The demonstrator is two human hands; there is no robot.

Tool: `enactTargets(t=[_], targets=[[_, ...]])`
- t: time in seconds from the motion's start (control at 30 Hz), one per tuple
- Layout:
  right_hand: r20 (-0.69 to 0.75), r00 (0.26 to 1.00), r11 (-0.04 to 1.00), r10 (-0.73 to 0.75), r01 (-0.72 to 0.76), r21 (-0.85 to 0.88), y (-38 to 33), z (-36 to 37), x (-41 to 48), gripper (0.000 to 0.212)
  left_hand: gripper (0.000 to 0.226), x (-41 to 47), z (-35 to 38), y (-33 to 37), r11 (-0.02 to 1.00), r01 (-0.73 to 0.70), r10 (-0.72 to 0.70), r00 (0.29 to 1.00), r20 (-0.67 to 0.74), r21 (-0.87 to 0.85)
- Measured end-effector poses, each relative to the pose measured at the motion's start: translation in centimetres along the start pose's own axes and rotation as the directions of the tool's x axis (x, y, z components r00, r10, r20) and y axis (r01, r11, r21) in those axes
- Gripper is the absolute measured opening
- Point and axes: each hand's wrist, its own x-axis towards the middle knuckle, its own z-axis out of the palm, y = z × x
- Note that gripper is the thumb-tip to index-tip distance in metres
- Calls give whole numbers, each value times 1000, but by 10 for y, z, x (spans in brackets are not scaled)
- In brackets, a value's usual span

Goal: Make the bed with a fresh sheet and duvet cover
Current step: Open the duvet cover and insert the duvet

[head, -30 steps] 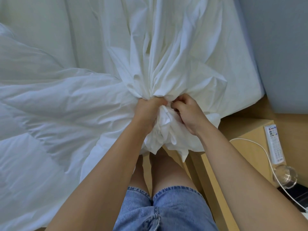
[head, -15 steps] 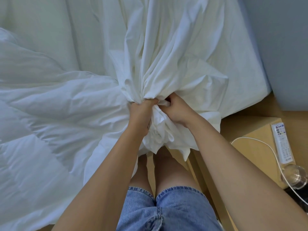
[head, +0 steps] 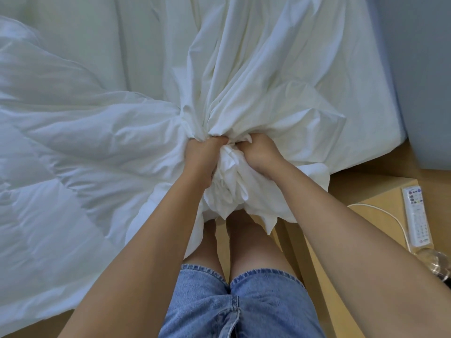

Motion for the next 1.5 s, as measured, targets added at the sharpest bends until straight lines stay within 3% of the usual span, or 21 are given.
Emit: enactTargets(t=[0.07,0.17,0.27,0.37,0.47,0.57,0.7,0.77,0.83,0.9,1.0,1.07,1.17,1.23,1.3,1.4,1.5], targets=[[-77,997,998,-31,35,45,-4,-6,-1,27,41,-5,-1,6,999,-34,35,999,-9,36],[-164,986,934,-12,70,349,-16,-21,-12,27,34,-16,2,19,995,-86,88,995,-37,60],[-213,975,777,69,81,624,-24,-46,-31,31,31,-38,17,34,984,-172,174,984,-44,45],[-234,964,595,123,117,795,-13,-96,-61,7,32,-72,54,38,973,-220,221,975,-13,71],[-257,953,422,164,167,891,18,-161,-101,11,24,-106,116,33,978,-190,178,975,129,82],[-357,922,270,152,309,912,62,-226,-147,17,27,-143,191,25,969,-153,87,946,313,195],[-485,850,182,203,454,872,140,-276,-188,28,9,-168,276,-24,935,-127,-32,900,435,332],[-414,858,250,306,347,904,186,-271,-180,18,15,-158,297,-60,920,-103,-60,917,395,377],[-307,876,483,372,100,870,226,-250,-160,10,22,-137,297,-93,921,-63,-72,942,327,385],[-193,922,669,335,-89,738,252,-223,-136,10,25,-110,284,-114,927,-28,-68,968,242,373],[-80,961,844,265,-191,502,260,-204,-110,20,45,-78,256,-130,931,6,-77,981,178,365],[-58,972,938,226,-201,282,253,-209,-99,32,37,-68,246,-134,934,16,-78,984,162,356],[13,979,970,205,-205,130,241,-216,-86,64,46,-61,246,-136,936,21,-99,974,205,351],[61,968,963,245,-250,99,232,-214,-77,73,44,-57,246,-136,925,19,-120,962,245,380],[106,943,926,316,-330,183,227,-210,-69,73,36,-54,240,-134,915,25,-146,950,275,402],[227,906,812,358,-422,404,222,-217,-61,68,47,-52,237,-131,919,21,-156,936,315,393],[303,885,788,354,-456,413,216,-206,-53,42,46,-51,237,-135,935,-5,-112,944,309,356]])
